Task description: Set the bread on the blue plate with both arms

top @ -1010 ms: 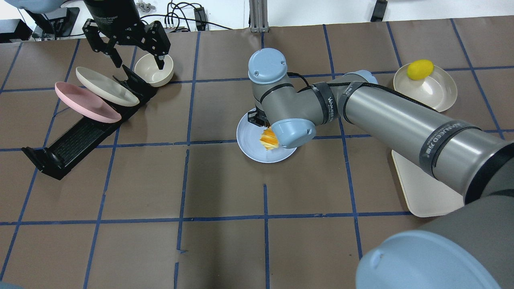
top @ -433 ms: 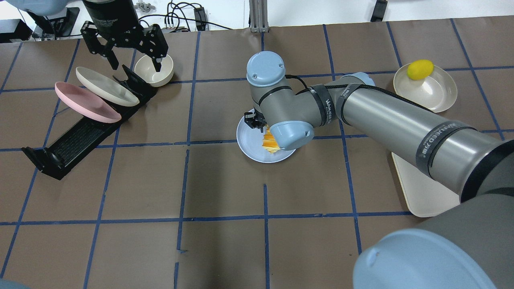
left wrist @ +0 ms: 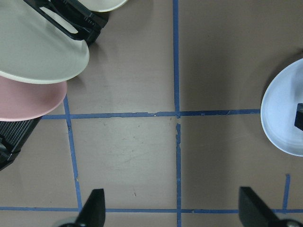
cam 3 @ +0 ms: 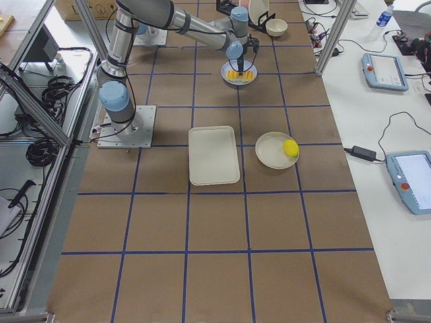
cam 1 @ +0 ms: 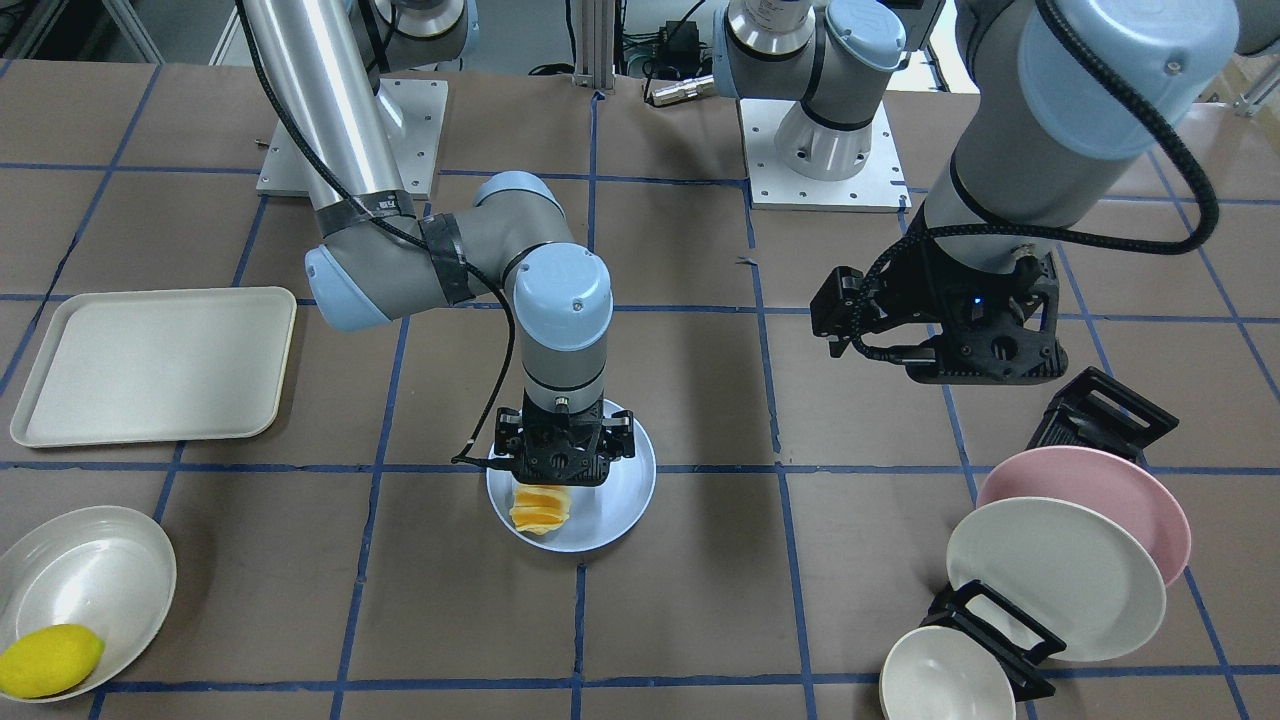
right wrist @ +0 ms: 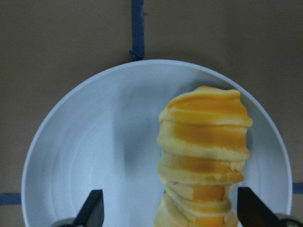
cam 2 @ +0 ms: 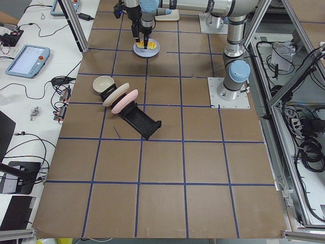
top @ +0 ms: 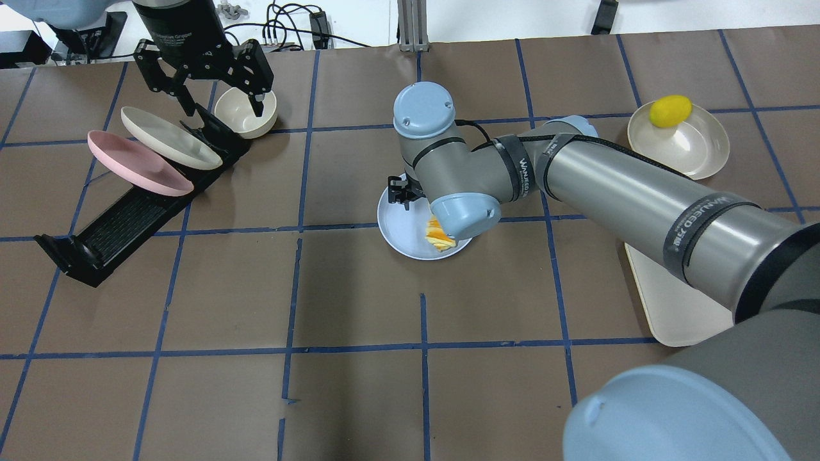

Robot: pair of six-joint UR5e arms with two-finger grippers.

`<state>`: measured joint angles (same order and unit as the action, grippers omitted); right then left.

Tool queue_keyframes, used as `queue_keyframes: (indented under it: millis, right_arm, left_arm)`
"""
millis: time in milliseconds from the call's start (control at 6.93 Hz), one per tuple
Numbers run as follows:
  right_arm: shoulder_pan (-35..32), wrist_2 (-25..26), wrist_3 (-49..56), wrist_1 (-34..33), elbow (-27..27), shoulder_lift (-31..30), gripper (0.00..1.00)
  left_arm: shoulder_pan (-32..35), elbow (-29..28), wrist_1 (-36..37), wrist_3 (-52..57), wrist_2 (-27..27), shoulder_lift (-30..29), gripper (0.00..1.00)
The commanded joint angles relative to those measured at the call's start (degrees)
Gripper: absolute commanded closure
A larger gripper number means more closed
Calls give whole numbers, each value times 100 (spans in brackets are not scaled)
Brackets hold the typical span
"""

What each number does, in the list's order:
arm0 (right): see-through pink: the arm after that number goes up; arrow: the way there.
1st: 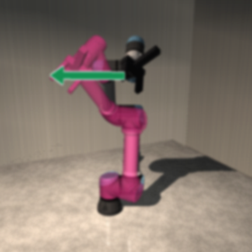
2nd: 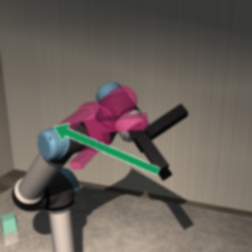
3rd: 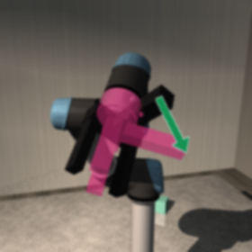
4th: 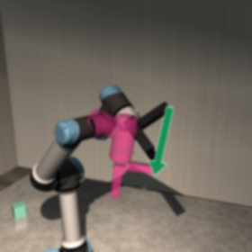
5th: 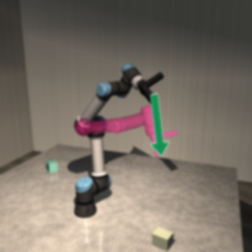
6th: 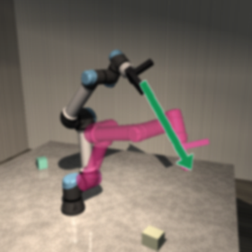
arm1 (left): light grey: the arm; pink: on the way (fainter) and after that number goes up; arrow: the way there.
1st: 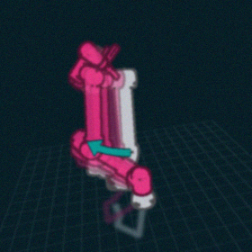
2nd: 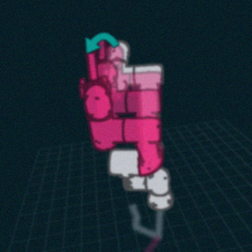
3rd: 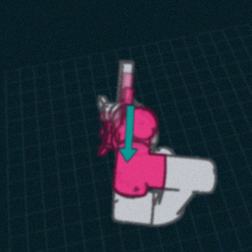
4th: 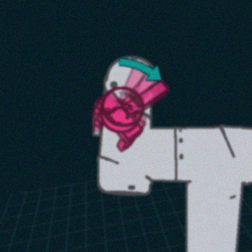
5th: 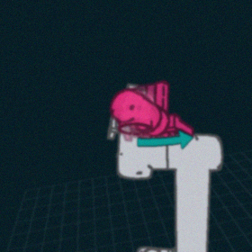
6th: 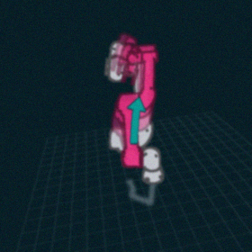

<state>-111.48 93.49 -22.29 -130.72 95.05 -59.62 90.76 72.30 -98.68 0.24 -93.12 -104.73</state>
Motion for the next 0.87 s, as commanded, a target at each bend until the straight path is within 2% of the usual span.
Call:
queue_keyframes:
  millis: [0, 289, 577, 722]
  right_arm:
    - [169, 11, 118, 65, -92, -241, 0]
    - [773, 11, 1657, -14, -302, -663, 0]
    - [1503, -59, 2715, 90, -399, -1163, 0]
    - [1585, 37, 2695, 1092, -469, -1514, 0]
  left_arm:
    - [3, 387, 76, -15, 22, 303, 1]
    - [-6, 539, 367, -15, 40, 383, 0]
    - [3, 548, 359, -33, 40, 410, 0]
    - [3, 565, 367, -33, 40, 471, 0]
